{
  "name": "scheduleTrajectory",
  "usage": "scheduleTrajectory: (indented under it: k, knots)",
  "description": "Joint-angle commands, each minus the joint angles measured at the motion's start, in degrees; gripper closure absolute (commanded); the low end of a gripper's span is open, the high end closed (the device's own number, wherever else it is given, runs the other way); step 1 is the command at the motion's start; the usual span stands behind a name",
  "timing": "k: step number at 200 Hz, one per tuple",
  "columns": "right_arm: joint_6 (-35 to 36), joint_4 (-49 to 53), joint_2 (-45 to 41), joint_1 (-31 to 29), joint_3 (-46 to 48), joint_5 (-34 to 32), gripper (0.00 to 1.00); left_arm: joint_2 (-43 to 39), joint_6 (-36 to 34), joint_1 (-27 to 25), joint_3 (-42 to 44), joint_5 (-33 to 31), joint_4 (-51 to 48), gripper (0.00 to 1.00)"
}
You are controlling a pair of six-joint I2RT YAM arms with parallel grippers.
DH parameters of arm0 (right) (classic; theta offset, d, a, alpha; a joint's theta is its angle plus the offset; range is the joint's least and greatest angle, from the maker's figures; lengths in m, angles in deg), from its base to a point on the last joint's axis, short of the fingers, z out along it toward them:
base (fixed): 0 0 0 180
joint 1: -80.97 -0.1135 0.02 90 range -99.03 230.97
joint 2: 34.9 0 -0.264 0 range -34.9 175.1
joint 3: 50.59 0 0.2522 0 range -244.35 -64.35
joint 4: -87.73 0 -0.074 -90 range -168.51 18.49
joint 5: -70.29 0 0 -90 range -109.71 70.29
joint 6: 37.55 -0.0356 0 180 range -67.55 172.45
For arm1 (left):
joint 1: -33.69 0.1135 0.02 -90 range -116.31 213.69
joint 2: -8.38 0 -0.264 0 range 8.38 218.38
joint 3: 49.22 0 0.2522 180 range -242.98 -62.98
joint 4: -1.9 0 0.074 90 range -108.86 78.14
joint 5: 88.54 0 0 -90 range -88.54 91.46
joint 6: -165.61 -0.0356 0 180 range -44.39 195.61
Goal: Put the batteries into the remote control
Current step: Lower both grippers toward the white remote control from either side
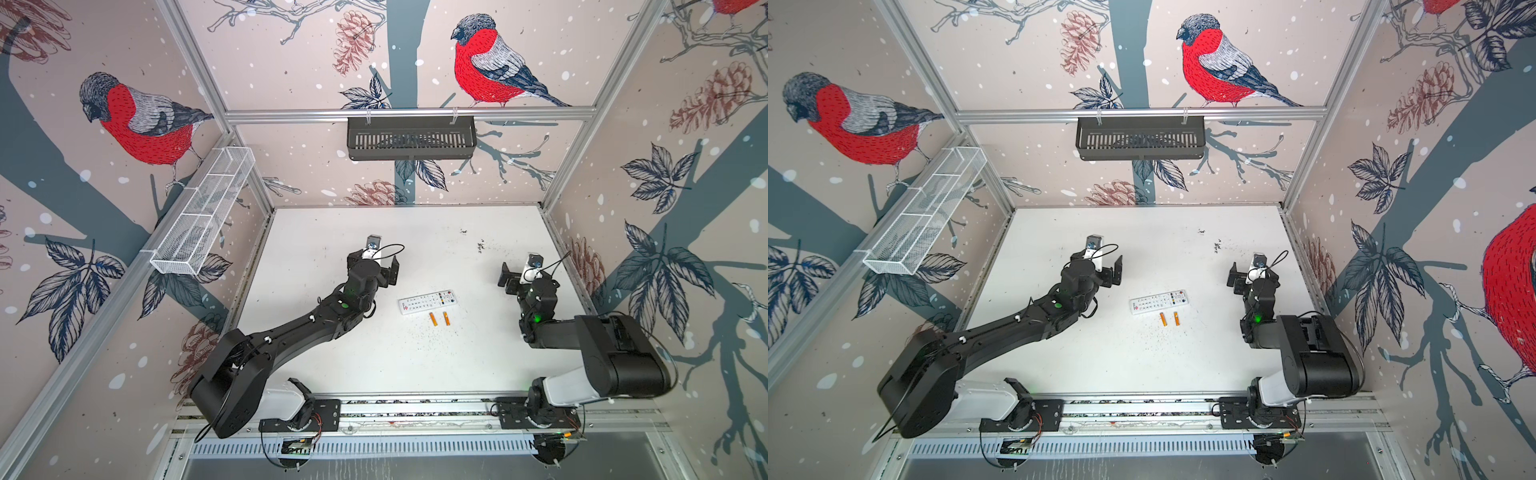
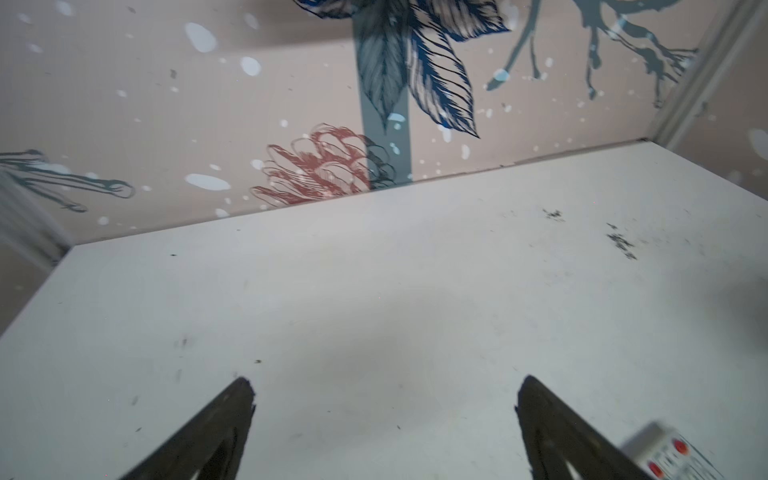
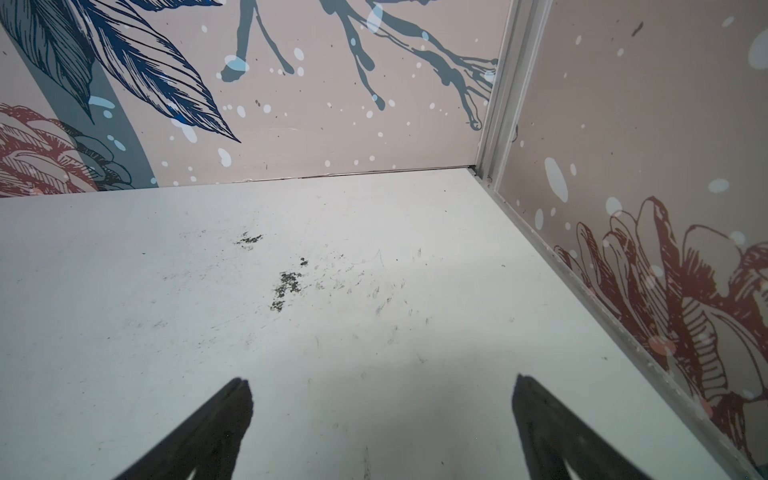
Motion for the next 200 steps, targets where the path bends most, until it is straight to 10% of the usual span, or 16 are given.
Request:
scheduleTrajectory:
  k: [1, 92, 173, 200]
  knots:
    - [-1.6, 15.9, -3.9, -1.7, -6.0, -5.2, 0.01, 1.3, 1.6, -0.4, -1.2, 13.4, -3.2, 0.02]
    - [-28.3, 62.9, -7.1, -16.8, -19.6, 6.0, 0.01, 9.4, 8.4, -0.6, -2.1, 30.0, -3.4, 0.02]
    - [-36.1, 64.1, -4.0, -29.4, -14.9, 8.6, 0.65, 16.5, 10.1, -0.6, -4.5, 34.2, 0.8, 0.02]
    - [-35.7, 61.8, 0.5, -29.4, -15.8, 10.1, 0.68, 18.2, 10.8, -0.6, -5.8, 34.3, 0.4, 0.02]
